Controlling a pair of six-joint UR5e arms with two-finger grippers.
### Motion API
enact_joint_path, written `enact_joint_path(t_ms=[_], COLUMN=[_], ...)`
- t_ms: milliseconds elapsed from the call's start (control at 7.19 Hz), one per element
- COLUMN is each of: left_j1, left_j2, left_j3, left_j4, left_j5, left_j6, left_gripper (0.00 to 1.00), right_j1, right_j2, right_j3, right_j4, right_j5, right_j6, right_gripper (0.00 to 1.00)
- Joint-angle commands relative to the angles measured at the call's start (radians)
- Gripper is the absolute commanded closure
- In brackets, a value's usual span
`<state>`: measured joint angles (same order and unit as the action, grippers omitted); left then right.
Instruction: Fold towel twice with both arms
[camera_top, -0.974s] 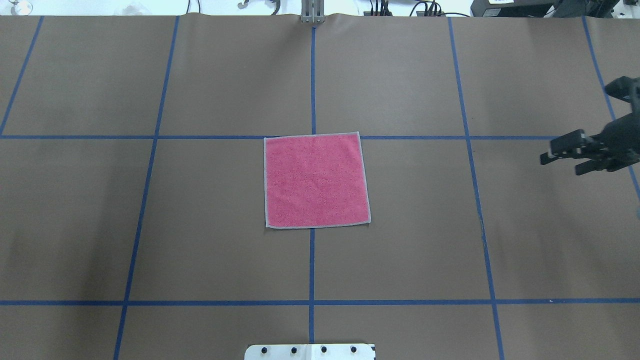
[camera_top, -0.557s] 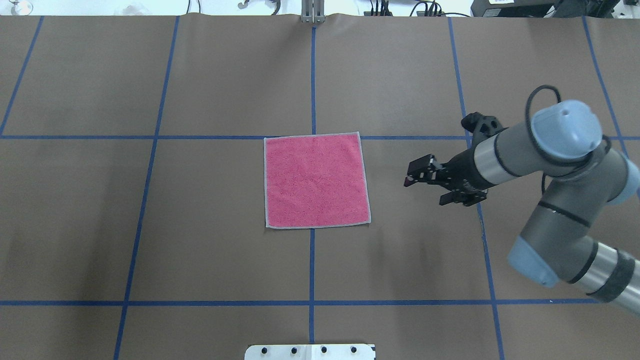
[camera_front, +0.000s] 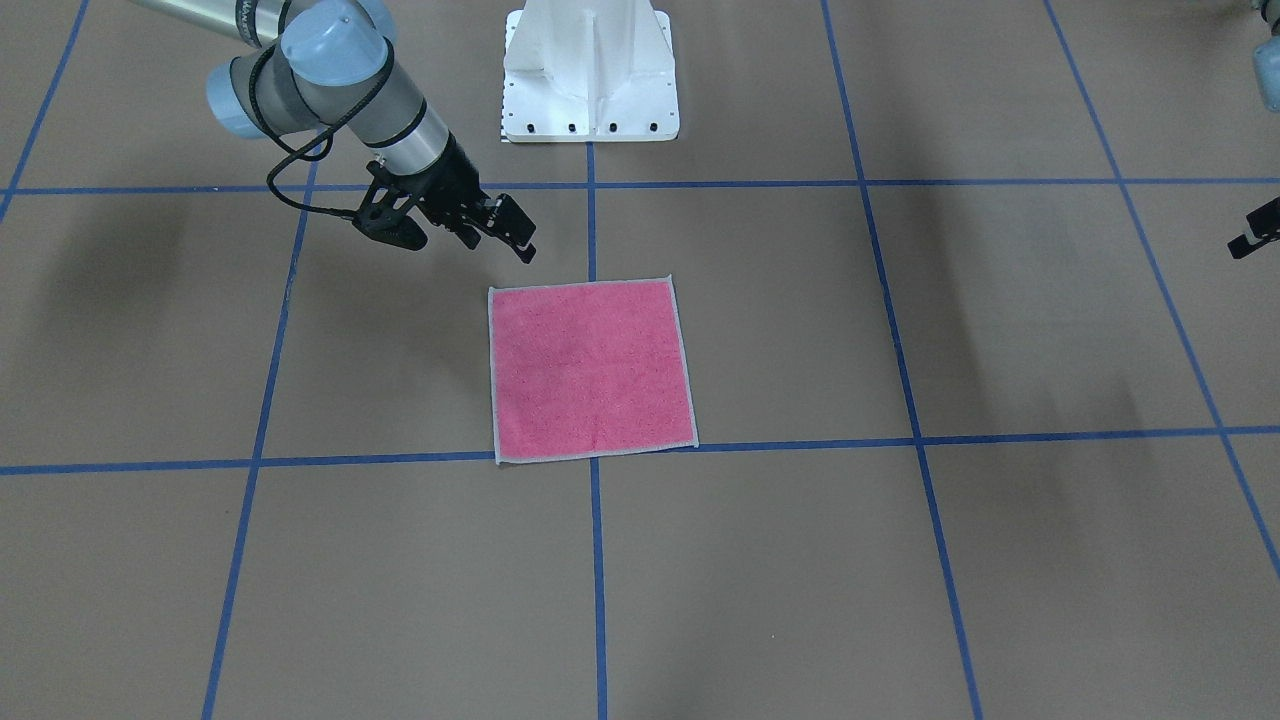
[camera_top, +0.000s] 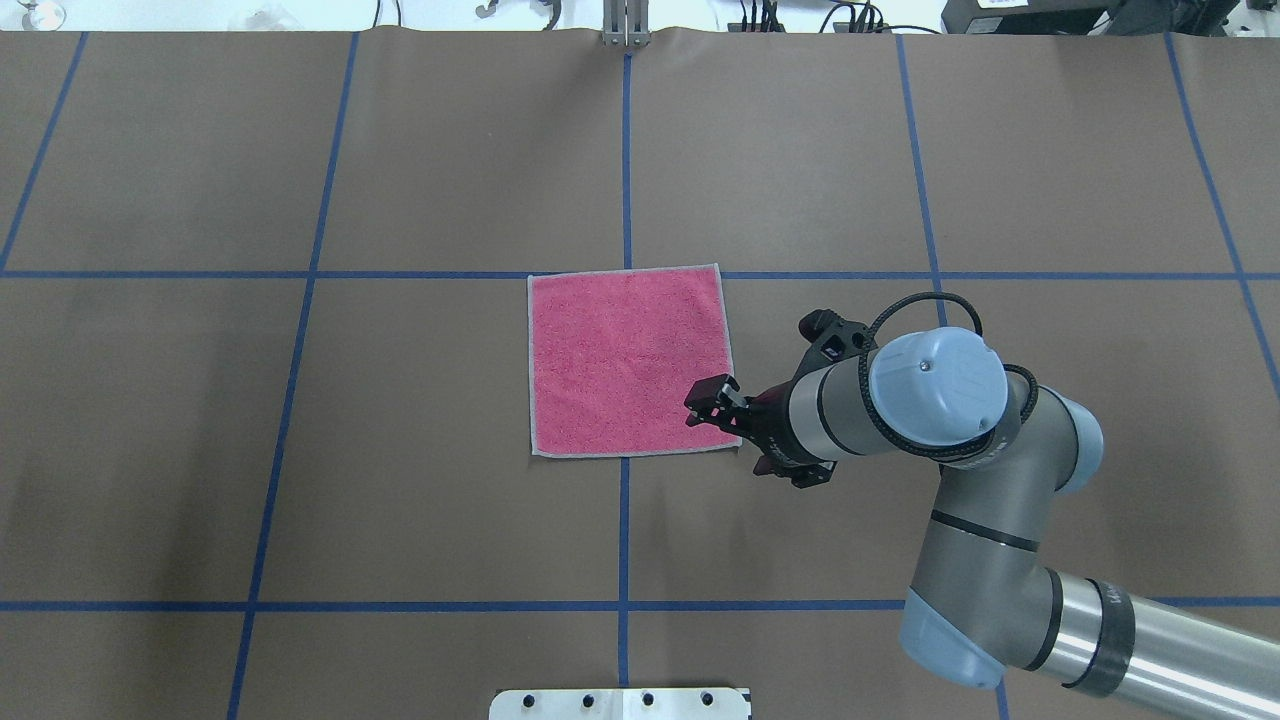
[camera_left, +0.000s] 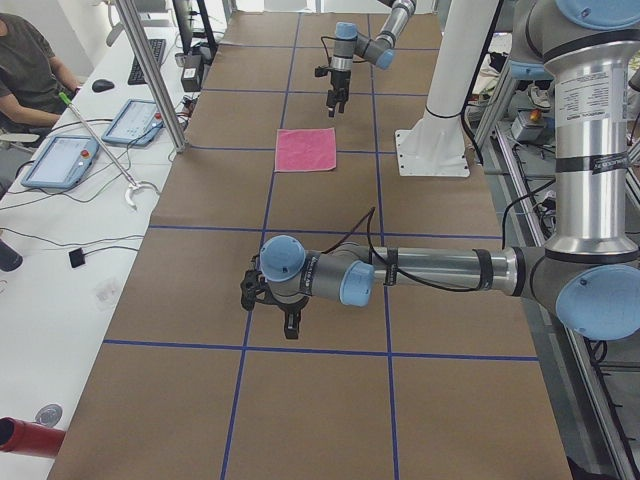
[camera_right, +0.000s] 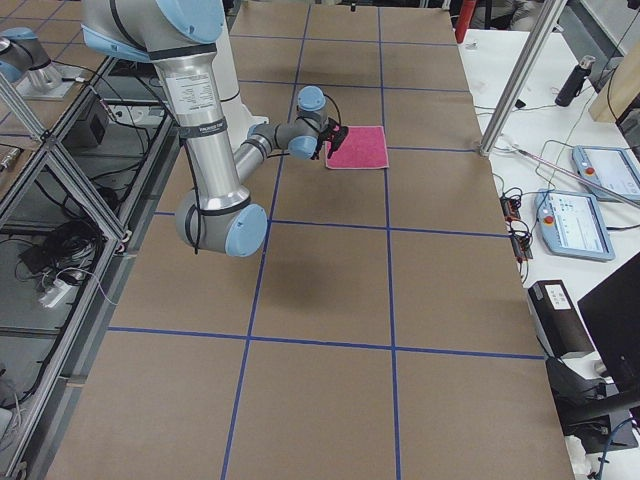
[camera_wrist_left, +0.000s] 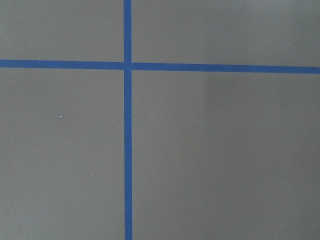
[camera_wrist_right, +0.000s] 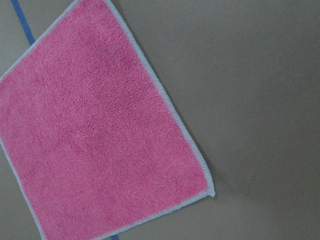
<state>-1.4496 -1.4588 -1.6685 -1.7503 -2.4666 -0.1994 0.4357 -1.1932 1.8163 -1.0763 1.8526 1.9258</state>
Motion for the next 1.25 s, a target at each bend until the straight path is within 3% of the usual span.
enact_joint_path(t_ms=[0,696,835,1113], left_j1=[0.000,0.000,0.000,0.000], left_j2=[0.000,0.000,0.000,0.000], left_j3=[0.001,0.001,0.001,0.001], left_j4=[0.000,-0.002,-0.002,-0.002], left_j5=[0.000,-0.003,-0.003,-0.003], left_j6=[0.000,0.000,0.000,0.000], left_gripper=[0.00,0.00,0.00,0.00], right_j1=[-0.017,-0.034,-0.034,-0.034], right_j2=[0.046,0.047,0.047,0.052], right_j3=[-0.003,-0.044,-0.058,-0.058], right_j4=[-0.070,-0.113,-0.106,-0.099], right_j5=[-0.030,-0.090,-0.092,-0.092], right_j6=[0.041,0.039,0.041,0.039], right_gripper=[0.00,0.02,0.12,0.12])
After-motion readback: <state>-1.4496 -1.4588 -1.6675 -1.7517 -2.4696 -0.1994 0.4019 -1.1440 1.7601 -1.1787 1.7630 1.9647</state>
